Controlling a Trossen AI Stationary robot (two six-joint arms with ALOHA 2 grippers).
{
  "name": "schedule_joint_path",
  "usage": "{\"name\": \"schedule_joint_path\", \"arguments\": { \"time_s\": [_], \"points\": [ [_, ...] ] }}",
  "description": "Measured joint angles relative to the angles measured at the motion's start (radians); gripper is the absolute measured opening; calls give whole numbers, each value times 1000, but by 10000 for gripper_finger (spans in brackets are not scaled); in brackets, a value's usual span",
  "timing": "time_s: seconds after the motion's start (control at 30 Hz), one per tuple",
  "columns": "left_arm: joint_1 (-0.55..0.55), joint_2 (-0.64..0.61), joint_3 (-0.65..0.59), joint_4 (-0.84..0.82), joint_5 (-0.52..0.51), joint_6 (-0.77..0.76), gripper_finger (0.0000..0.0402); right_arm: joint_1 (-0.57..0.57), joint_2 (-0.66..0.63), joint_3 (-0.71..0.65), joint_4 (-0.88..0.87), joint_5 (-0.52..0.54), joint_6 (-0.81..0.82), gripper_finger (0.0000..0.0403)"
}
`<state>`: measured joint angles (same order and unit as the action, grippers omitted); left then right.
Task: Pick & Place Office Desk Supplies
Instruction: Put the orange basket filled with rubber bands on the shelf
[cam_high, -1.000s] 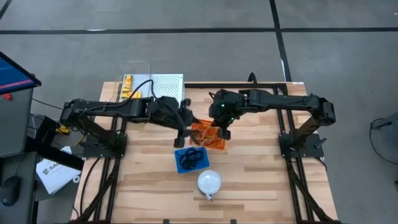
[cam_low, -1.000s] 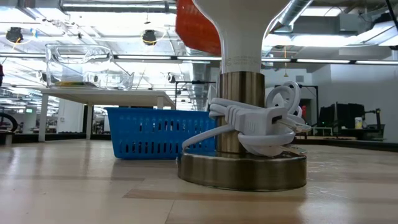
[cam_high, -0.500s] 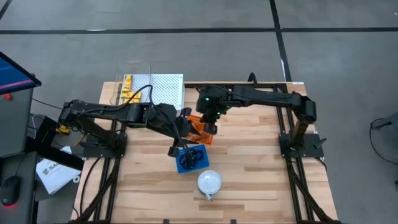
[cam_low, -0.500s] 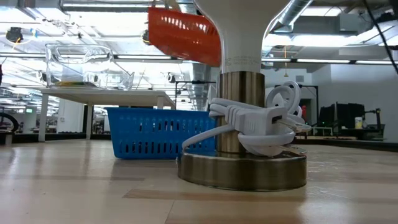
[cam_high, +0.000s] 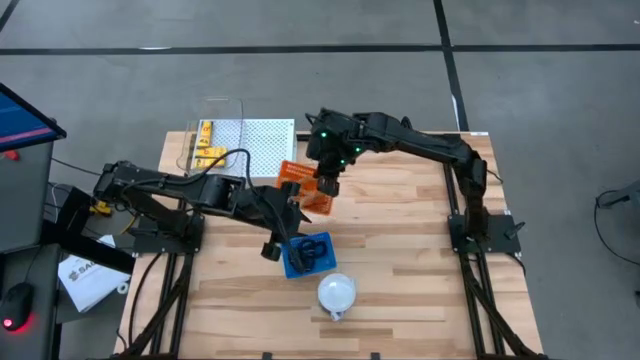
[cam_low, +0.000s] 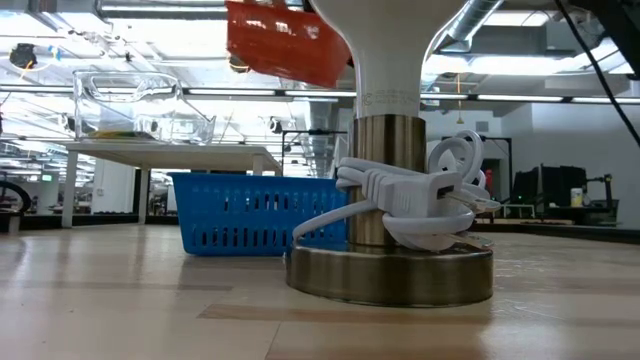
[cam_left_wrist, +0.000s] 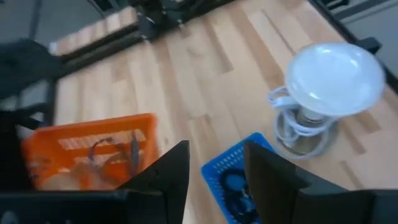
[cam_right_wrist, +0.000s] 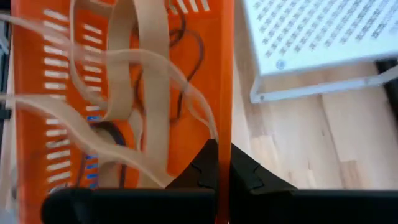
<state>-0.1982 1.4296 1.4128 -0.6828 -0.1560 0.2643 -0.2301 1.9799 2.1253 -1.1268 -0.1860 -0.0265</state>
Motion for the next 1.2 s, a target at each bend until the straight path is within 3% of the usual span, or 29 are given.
{"name": "schedule_joint_path", "arguments": {
  "time_s": [0.43, 0.9, 1.2],
  "points": [
    [67, 0, 0, -49, -44, 39, 140, 1, -1, -1, -18, -3, 0, 0],
    [83, 0, 0, -64, 4, 46, 140, 1, -2, -2, -2, -3, 0, 0],
    [95, 0, -2, -87, -2, 37, 105, 2, -2, -2, 9, -24, 9, 0]
  ]
}}
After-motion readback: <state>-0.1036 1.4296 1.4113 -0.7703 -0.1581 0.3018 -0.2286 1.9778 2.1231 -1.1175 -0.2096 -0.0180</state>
